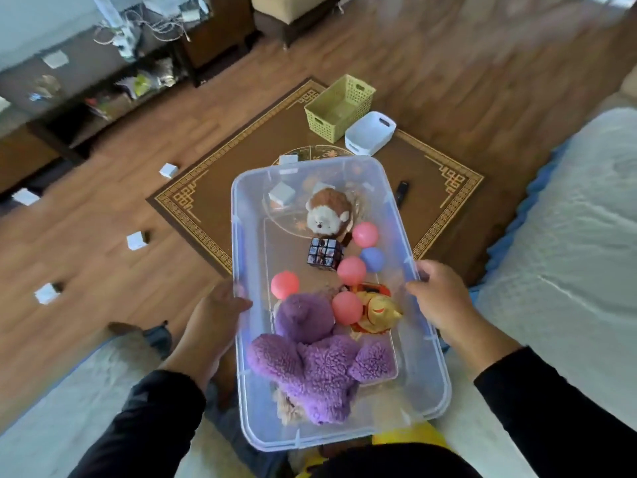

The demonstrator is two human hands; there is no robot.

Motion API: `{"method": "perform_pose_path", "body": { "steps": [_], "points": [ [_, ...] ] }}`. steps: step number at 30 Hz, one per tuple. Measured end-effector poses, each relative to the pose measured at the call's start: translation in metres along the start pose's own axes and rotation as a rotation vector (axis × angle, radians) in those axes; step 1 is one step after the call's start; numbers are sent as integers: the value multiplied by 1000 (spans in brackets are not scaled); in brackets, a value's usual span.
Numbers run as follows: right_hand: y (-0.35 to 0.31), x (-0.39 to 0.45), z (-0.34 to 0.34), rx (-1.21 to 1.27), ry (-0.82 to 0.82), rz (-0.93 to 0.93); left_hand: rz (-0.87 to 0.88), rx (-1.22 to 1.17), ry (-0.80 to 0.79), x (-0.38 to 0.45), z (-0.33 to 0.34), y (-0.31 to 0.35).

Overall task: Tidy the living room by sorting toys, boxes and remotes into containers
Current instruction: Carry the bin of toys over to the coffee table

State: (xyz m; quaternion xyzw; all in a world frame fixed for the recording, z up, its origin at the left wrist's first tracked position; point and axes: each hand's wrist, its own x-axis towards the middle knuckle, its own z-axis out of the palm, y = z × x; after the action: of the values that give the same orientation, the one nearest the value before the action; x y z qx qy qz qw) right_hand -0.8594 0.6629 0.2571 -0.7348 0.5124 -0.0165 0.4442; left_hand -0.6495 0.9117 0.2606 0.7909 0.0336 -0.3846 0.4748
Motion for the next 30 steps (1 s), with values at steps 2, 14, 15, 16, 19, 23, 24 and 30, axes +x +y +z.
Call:
{"method": "perform_pose_path", "body": {
  "steps": [2,14,15,16,19,23,24,30],
  "points": [
    [7,22,-18,26,-23,15,7,-9,23,10,25,16],
    [33,163,-173,-28,-9,-15,-26,62,2,69,193,107],
    [33,172,-181,-29,7,-18,-14,67,-11,78,200,115],
    [34,180,-187,-21,27,-16,9,69,-24,86,206,122],
    [34,197,-201,10,62,33,37,126,-64,95,228,161],
    [37,211,-215,87,159,81,107,224,-120,110,263,213],
    [40,215,-219,101,175,90,120,239,-131,117,271,221],
    [59,237,-251,197,233,193,143,328,-141,133,329,254]
  ]
}}
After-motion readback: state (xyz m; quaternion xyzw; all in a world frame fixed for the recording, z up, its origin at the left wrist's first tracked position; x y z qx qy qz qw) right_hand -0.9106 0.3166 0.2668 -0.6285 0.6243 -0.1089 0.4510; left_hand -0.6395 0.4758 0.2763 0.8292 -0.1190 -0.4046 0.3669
